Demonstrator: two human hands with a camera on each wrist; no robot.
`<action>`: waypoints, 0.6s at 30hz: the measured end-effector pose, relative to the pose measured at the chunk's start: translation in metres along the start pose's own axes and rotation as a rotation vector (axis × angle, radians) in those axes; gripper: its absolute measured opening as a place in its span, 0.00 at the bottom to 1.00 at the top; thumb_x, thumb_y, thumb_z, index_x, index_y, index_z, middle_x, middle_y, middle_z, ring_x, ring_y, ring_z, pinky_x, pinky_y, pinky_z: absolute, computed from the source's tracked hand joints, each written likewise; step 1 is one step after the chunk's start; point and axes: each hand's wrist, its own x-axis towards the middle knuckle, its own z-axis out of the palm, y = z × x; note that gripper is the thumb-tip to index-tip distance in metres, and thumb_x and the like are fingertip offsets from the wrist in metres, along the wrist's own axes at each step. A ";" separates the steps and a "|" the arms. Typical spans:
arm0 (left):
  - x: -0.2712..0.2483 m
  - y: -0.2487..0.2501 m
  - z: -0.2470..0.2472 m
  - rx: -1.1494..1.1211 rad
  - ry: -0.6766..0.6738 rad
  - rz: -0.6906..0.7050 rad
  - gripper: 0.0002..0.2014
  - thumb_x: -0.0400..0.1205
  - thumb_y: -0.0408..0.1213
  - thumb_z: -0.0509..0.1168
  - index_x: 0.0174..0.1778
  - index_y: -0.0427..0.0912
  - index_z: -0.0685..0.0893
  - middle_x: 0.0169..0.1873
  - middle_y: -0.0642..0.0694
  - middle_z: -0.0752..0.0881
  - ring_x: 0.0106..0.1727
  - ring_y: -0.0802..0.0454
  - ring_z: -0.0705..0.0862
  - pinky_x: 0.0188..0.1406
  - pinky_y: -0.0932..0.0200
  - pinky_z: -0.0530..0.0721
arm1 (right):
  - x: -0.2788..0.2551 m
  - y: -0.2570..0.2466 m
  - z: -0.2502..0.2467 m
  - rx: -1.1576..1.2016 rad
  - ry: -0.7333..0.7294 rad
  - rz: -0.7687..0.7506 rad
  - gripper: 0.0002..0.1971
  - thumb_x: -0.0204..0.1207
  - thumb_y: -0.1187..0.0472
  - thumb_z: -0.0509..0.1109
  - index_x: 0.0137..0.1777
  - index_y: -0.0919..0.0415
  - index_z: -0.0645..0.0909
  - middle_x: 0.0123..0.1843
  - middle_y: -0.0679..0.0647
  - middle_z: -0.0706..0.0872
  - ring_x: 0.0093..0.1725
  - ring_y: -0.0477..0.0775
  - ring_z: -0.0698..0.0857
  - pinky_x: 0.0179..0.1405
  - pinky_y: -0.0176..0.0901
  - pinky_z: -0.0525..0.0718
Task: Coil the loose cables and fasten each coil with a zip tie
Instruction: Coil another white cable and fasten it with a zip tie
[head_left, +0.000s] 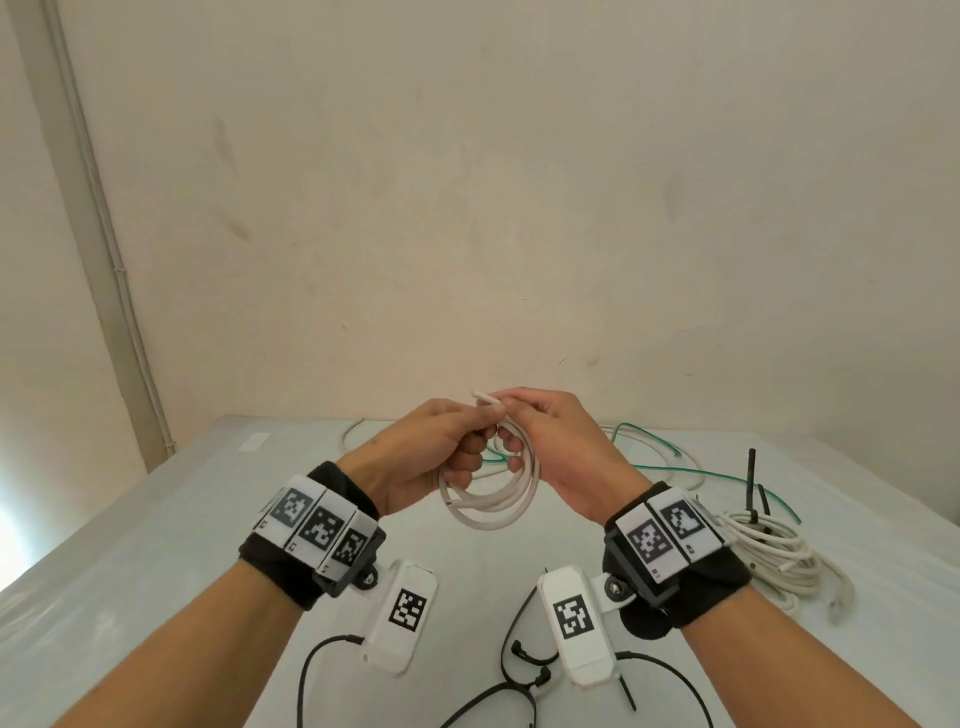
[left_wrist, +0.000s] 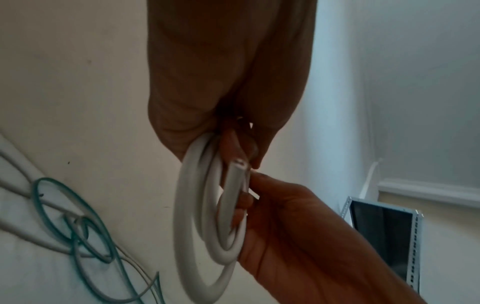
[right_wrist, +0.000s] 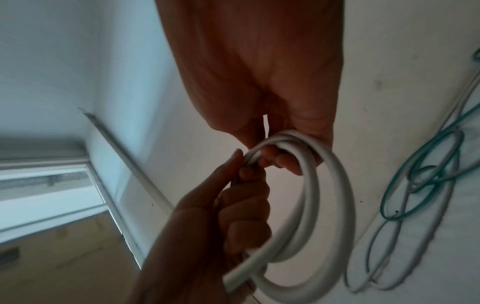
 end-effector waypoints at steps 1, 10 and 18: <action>0.001 0.000 0.000 0.000 -0.009 -0.012 0.15 0.90 0.43 0.65 0.39 0.43 0.77 0.27 0.52 0.60 0.25 0.56 0.58 0.20 0.66 0.63 | -0.001 0.000 0.000 0.003 -0.010 0.012 0.15 0.90 0.66 0.61 0.57 0.64 0.91 0.38 0.55 0.85 0.33 0.48 0.74 0.31 0.41 0.78; 0.002 0.003 0.002 0.108 -0.123 -0.155 0.16 0.91 0.44 0.63 0.37 0.44 0.77 0.27 0.52 0.58 0.25 0.56 0.56 0.22 0.64 0.58 | -0.008 -0.003 -0.005 -0.111 0.027 0.050 0.12 0.90 0.56 0.65 0.53 0.56 0.90 0.44 0.59 0.87 0.35 0.52 0.86 0.40 0.52 0.93; 0.001 -0.006 0.012 0.036 -0.033 -0.119 0.15 0.89 0.44 0.66 0.38 0.44 0.76 0.27 0.52 0.56 0.25 0.55 0.55 0.22 0.62 0.54 | -0.005 -0.010 -0.014 -0.329 0.175 -0.079 0.11 0.89 0.54 0.66 0.50 0.49 0.89 0.39 0.51 0.82 0.33 0.49 0.85 0.42 0.60 0.94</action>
